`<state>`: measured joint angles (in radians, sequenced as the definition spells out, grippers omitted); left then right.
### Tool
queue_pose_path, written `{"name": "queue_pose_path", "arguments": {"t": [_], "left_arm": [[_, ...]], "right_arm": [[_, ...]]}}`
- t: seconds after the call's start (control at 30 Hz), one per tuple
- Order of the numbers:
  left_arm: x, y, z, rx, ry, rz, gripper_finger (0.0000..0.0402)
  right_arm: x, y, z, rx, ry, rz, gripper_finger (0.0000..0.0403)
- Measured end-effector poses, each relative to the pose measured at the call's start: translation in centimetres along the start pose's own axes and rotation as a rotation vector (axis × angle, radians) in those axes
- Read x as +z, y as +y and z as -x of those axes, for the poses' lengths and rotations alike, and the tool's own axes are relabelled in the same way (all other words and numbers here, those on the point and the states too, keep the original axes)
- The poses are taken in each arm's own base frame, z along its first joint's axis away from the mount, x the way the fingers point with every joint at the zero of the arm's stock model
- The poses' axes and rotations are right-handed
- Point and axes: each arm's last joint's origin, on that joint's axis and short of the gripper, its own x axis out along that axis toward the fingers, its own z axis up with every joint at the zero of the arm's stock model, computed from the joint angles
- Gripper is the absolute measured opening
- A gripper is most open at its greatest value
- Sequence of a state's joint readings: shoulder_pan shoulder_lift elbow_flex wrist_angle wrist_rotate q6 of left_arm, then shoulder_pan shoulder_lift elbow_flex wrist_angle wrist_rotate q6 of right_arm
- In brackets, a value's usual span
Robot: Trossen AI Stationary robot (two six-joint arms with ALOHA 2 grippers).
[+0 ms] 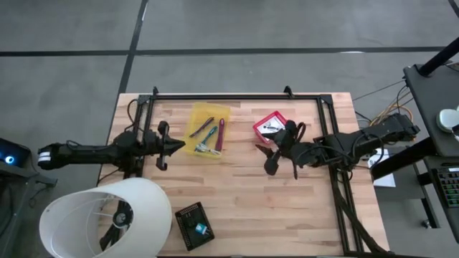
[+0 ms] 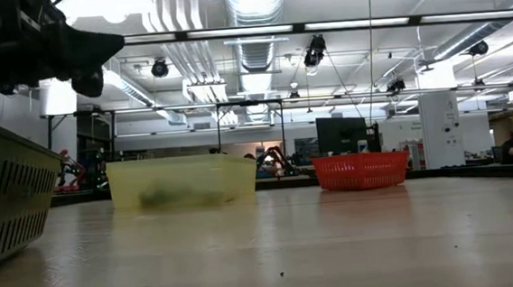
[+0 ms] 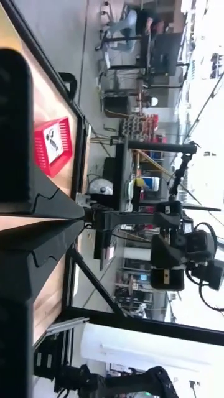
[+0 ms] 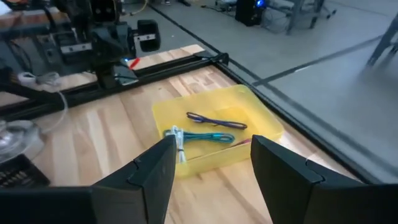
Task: Pick and place items into bin
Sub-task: Return to Home Position
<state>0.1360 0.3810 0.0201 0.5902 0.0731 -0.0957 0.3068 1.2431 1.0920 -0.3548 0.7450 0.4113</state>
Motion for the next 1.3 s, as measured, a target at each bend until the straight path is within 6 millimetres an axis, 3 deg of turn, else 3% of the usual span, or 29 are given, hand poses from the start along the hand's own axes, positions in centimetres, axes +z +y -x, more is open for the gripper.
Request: {"name": "queue_pose_path", "arguments": {"t": [0.27, 0.43, 0.57, 0.8, 0.9, 1.0, 1.17, 1.3], "left_arm": [[-0.6, -0.1, 0.8, -0.011, 0.052, 0.001, 0.0000], [0.1, -0.1, 1.2, -0.016, -0.009, -0.001, 0.0000], [0.4, -0.2, 1.4, -0.019, -0.039, -0.002, 0.0000], [0.2, -0.2, 1.6, -0.033, -0.018, 0.000, 0.0000], [-0.2, -0.2, 1.6, -0.034, 0.017, -0.002, 0.0000], [-0.3, -0.2, 1.6, -0.033, 0.032, -0.001, 0.0000], [-0.2, -0.2, 1.6, -0.027, 0.020, 0.004, 0.0000], [-0.1, -0.1, 1.7, -0.003, 0.010, 0.003, 0.0000]], "right_arm": [[0.2, 0.6, -0.3, 0.103, -0.011, -0.029, 0.0189], [0.3, 1.4, -2.5, 0.400, -0.032, -0.018, 0.0168], [0.0, 0.9, -5.6, 0.623, -0.089, -0.007, 0.0123], [-1.1, -3.2, -9.1, 0.496, -0.091, 0.096, 0.0017], [-1.5, -5.3, -8.5, 0.452, -0.098, 0.073, 0.0011], [-2.5, -6.8, -6.7, 0.444, -0.136, 0.065, 0.0009], [-5.5, -8.7, -2.9, 0.492, -0.305, -0.035, 0.0008], [-9.2, -9.3, -0.7, 0.542, -0.302, 0.000, 0.0008]]}}
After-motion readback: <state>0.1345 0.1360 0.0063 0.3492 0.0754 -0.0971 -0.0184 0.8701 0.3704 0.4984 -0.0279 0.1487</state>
